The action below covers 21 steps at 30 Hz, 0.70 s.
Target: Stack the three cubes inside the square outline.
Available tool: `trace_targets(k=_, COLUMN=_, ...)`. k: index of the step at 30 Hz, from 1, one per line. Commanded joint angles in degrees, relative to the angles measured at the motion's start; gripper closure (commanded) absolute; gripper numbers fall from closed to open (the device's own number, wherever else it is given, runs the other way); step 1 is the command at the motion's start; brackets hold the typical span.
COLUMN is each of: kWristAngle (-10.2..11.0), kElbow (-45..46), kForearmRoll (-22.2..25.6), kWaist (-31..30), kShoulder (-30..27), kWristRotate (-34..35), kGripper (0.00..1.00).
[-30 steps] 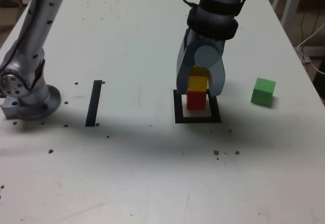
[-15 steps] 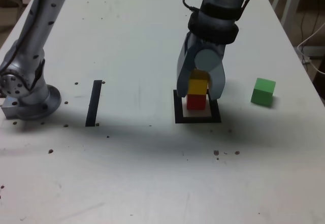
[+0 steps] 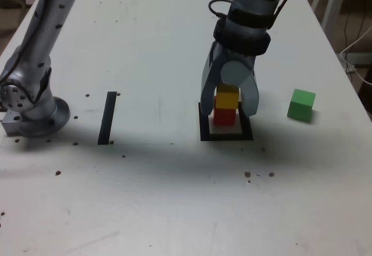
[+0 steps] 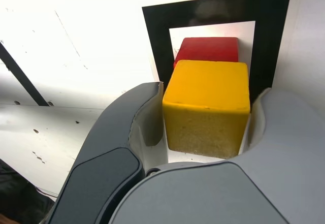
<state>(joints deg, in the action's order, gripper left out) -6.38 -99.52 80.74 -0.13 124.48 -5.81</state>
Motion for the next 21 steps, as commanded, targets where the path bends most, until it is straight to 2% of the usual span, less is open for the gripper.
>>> trace_targets(k=1, kWristAngle=0.4, kElbow=0.7, kForearmRoll=-0.4, kWaist=0.1, kShoulder=-1.3, kWristRotate=0.4, kGripper=0.01)
trace_targets(k=6, kWristAngle=2.8, kElbow=1.8, kForearmRoll=-1.0, kWaist=0.1, kShoulder=-4.1, kWristRotate=1.5, kGripper=0.01)
trace_targets(k=12, kWristAngle=7.0, kElbow=0.1, kForearmRoll=-0.3, kWaist=0.1, kShoulder=-7.1, kWristRotate=1.7, kGripper=0.01)
trace_targets(k=17, kWristAngle=11.1, kElbow=-5.1, kForearmRoll=1.6, kWaist=0.1, kShoulder=-6.7, kWristRotate=-0.5, kGripper=0.01)
trace_targets(k=21, kWristAngle=12.4, kElbow=-9.8, kForearmRoll=3.4, kWaist=0.1, kShoulder=-5.2, kWristRotate=-3.3, kGripper=0.01)
